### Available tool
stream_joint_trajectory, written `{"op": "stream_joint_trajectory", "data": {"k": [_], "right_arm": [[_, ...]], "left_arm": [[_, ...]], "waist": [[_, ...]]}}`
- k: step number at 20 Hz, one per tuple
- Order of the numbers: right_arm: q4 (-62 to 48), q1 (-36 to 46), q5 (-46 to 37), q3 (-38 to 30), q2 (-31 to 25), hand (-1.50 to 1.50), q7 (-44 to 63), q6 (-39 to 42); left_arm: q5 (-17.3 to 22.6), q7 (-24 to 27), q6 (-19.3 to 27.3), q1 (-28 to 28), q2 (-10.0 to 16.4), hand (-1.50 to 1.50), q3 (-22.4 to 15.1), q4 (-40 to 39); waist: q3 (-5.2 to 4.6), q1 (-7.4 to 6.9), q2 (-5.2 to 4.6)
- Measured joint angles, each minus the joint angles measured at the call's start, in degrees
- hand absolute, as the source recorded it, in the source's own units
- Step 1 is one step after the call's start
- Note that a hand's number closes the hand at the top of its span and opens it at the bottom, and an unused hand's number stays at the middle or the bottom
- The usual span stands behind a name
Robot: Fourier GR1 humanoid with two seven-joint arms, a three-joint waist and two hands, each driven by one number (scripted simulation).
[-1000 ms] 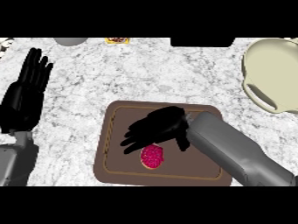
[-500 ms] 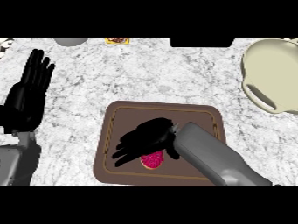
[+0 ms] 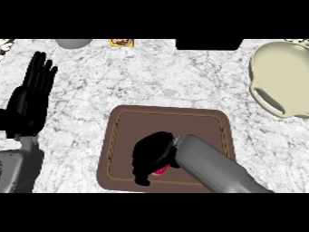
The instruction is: Pick the cupcake from the tray and place it in the pot
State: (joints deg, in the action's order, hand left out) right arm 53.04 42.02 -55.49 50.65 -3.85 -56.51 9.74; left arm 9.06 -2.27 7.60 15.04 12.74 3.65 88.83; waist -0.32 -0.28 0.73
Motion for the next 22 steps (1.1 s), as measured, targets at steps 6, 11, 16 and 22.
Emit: {"op": "stream_joint_trajectory", "data": {"k": [6,11,16,22], "right_arm": [[1.78,-1.63,-2.35,-0.62,0.47,1.50,-0.69,-1.13],[5.88,-3.83,-2.38,-4.25,-1.11,1.50,-1.12,-2.75],[3.14,-4.07,0.35,-16.15,-0.77,1.50,12.70,-4.33],[-2.20,-2.23,1.72,-32.00,-1.39,1.50,37.74,-10.71]], "left_arm": [[-0.57,-0.28,0.11,0.60,-0.53,0.00,0.05,-0.08],[-0.73,-1.34,0.18,0.53,-0.37,0.00,0.46,0.71],[-0.18,-1.25,-0.21,0.08,0.23,0.00,1.58,0.23],[-0.24,-1.34,0.25,-0.38,0.82,0.00,2.52,0.45]], "waist": [[-0.02,0.13,-0.07],[0.00,0.36,-0.15],[0.17,1.48,-0.52],[0.15,3.73,-0.45]]}}
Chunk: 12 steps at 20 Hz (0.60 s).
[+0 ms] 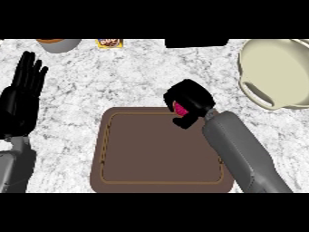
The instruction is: Pick the cupcake from the tray and place it in the pot
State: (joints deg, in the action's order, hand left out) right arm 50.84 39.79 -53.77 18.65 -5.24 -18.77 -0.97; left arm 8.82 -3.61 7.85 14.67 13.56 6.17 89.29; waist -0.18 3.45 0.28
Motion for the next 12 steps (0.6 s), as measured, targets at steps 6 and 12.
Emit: {"op": "stream_joint_trajectory", "data": {"k": [6,12], "right_arm": [[-1.78,6.38,-4.36,-10.88,-0.40,1.50,26.89,-11.39],[-3.74,14.64,-16.12,-15.54,-2.10,1.50,52.82,-22.07]], "left_arm": [[0.02,0.17,-0.23,-0.21,-0.10,0.00,-0.17,-0.11],[-0.19,-0.09,-0.54,0.92,-0.68,0.00,-1.32,-0.16]], "waist": [[-0.18,-1.15,0.09],[-0.15,-3.13,-0.22]]}}
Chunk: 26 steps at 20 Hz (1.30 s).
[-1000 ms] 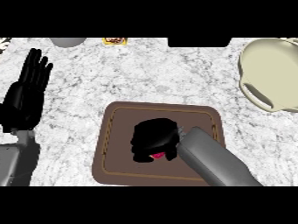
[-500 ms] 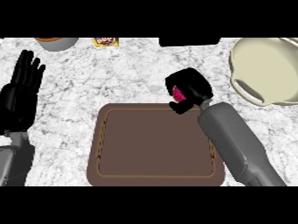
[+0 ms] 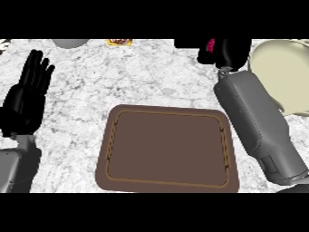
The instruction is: Pick the cupcake from the tray and place it in the pot
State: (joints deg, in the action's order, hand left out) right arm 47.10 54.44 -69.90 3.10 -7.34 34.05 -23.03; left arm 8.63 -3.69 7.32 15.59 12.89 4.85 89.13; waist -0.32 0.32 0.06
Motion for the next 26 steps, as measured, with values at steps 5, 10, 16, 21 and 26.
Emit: {"op": "stream_joint_trajectory", "data": {"k": [5,10,16,21,26], "right_arm": [[-3.04,4.84,-10.06,-1.65,-1.97,1.50,16.08,-3.65],[-2.80,5.44,-11.98,-4.21,-5.59,1.50,20.33,-0.29],[-0.83,-0.20,-9.23,-7.86,-11.48,1.50,17.70,0.16],[0.98,-6.45,-4.35,-11.66,-16.57,1.50,11.08,-2.51],[-1.66,-9.77,0.93,-15.35,-20.31,1.50,2.84,-5.78]], "left_arm": [[0.00,0.92,-0.56,-0.28,-0.64,0.00,-0.63,-0.08],[-0.40,0.69,-0.37,0.34,-0.39,0.00,-0.09,-0.78],[-0.46,0.66,-0.62,0.73,-0.47,0.00,0.38,-1.49],[-0.65,0.73,-0.78,0.51,-0.86,0.00,0.39,-1.28],[-0.54,0.57,-0.98,1.40,-1.14,0.00,0.77,-1.75]], "waist": [[0.14,-0.93,-0.20],[0.25,-0.40,-0.04],[0.31,-0.14,-0.03],[0.33,-0.16,-0.05],[0.35,-0.47,-0.16]]}}
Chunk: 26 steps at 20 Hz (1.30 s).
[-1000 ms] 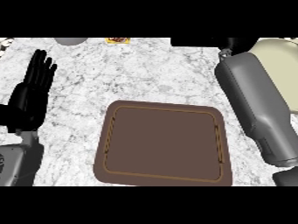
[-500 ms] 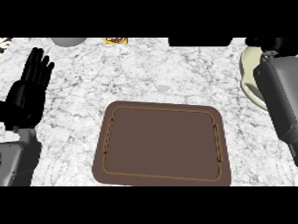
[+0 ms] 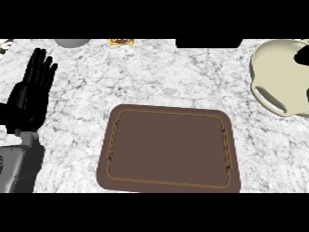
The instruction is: Pick the cupcake from the tray and place it in the pot
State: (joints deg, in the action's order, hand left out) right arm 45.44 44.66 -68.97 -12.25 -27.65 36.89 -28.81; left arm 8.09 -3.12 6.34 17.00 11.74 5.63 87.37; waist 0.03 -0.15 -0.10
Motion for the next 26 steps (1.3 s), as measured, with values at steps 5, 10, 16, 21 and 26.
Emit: {"op": "stream_joint_trajectory", "data": {"k": [5,10,16,21,26], "right_arm": [[-8.65,0.20,2.76,-2.99,-2.64,1.50,-7.17,-5.13],[-18.68,2.35,4.76,-5.56,-4.74,1.50,-12.01,-6.76],[-24.89,2.53,13.81,-12.55,-4.76,-1.50,-19.64,-3.73],[-27.92,3.03,18.92,-15.95,-6.39,-1.50,-29.50,0.45],[-27.17,3.06,23.69,-19.54,-5.13,-1.50,-38.88,-2.77]], "left_arm": [[-0.54,-0.63,0.05,-0.44,-0.78,0.00,-0.83,1.39],[-0.17,0.54,-1.13,-0.31,-0.40,0.00,-0.15,0.55],[-0.52,0.99,-1.07,-0.30,-0.94,0.00,-0.51,0.47],[-0.63,0.12,-1.07,0.28,-0.80,0.00,-0.51,0.62],[-0.47,-0.15,-1.30,-0.05,-0.93,0.00,-0.59,1.24]], "waist": [[0.02,-0.59,-0.16],[0.05,-1.23,-0.45],[0.17,-1.68,-0.72],[0.20,-1.91,-0.80],[0.21,-1.97,-0.77]]}}
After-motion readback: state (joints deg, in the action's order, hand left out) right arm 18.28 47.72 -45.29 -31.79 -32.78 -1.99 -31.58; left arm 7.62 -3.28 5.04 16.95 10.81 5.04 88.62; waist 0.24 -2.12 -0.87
